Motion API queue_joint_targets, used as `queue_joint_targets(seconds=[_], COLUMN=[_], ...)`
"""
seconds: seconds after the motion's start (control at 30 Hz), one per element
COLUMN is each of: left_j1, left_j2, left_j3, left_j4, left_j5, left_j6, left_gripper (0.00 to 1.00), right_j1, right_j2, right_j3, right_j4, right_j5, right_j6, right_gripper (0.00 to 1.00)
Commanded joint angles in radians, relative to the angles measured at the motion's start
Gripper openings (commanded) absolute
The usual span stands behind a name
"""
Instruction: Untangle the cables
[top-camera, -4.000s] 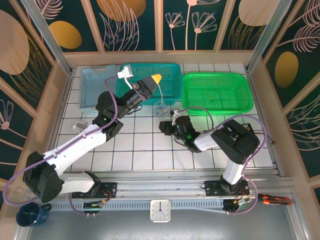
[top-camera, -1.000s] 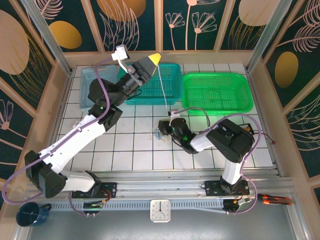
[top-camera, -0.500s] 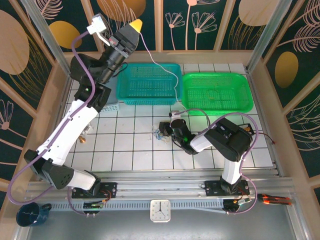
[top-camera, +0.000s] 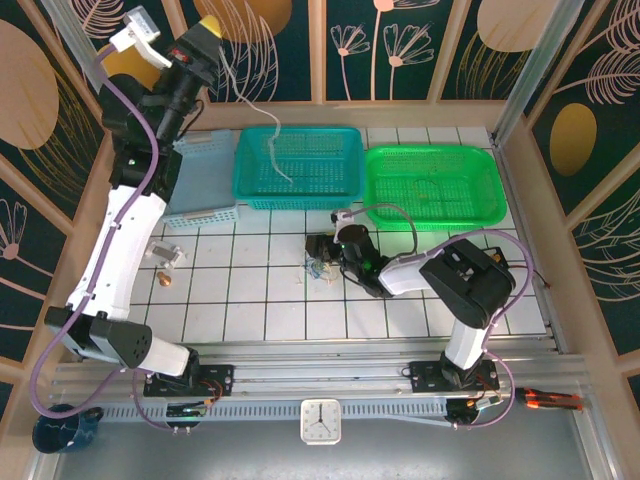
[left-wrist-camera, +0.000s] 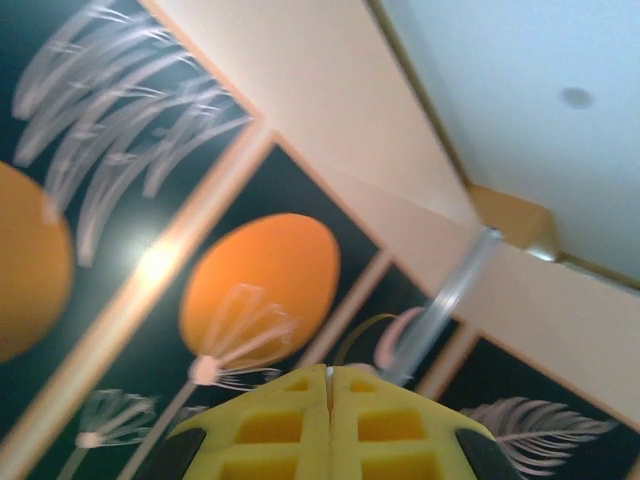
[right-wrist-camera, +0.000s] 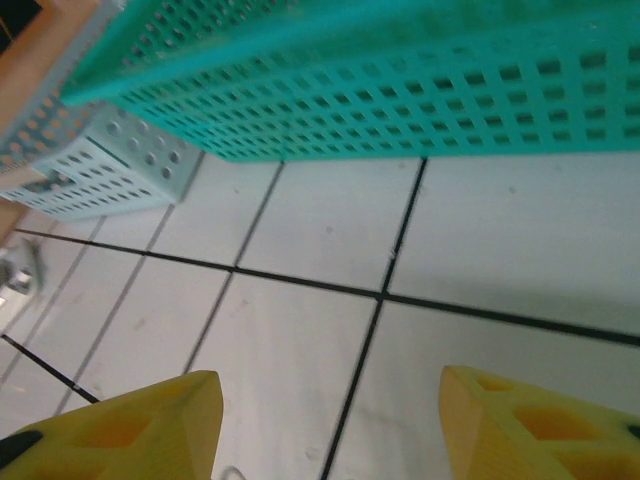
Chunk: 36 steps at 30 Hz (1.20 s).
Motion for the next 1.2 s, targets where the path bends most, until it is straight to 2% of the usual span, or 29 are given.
queue_joint_targets(seconds=[0.0,0.1,0.4,0.7,0.83,1.0,1.1,1.17], left_j1=[0.066,0.136,0.304,0.336,0.337,0.337,0.337,0.337], left_j2=[-0.003,-0.004,0.003,0.063,0.090,0.100,0.099,0.095], left_j3=[-0.035,-0.078,-0.249,-0.464,-0.542,-0.607,-0.618,-0.620], left_j4=[-0.047,-0.040,0.021,0.143,0.174,0.183,0.172,0.167], left_j5=[-0.037,-0.043,-0.083,-0.029,0.013,0.014,0.015,0.014], left_j6=[0.068,0.078,0.129,0.138,0.135,0.142,0.149,0.153], left_gripper=[0.00,0.00,0.00,0.00,0.19,0.61,0.76,0.82], right_j1=[-0.011,-0.014,-0.021,-0.024,-0.024,-0.023,-0.022,-0.023], right_j2=[-0.045,-0.063,-0.170,-0.295,-0.343,-0.391,-0.413,-0.422], right_j3=[0.041,0.060,0.053,0.014,-0.012,-0.036,-0.045,-0.048], right_j4=[-0.063,-0.091,-0.160,-0.257,-0.304,-0.347,-0.363,-0.369], right_j5=[-0.037,-0.070,-0.081,-0.061,-0.046,-0.016,-0.001,0.000], right_j6=[-0.026,-0.031,-0.050,-0.053,-0.048,-0.052,-0.057,-0.058], right_gripper=[0.62,0.66,0.68,0.67,0.68,0.67,0.67,0.67])
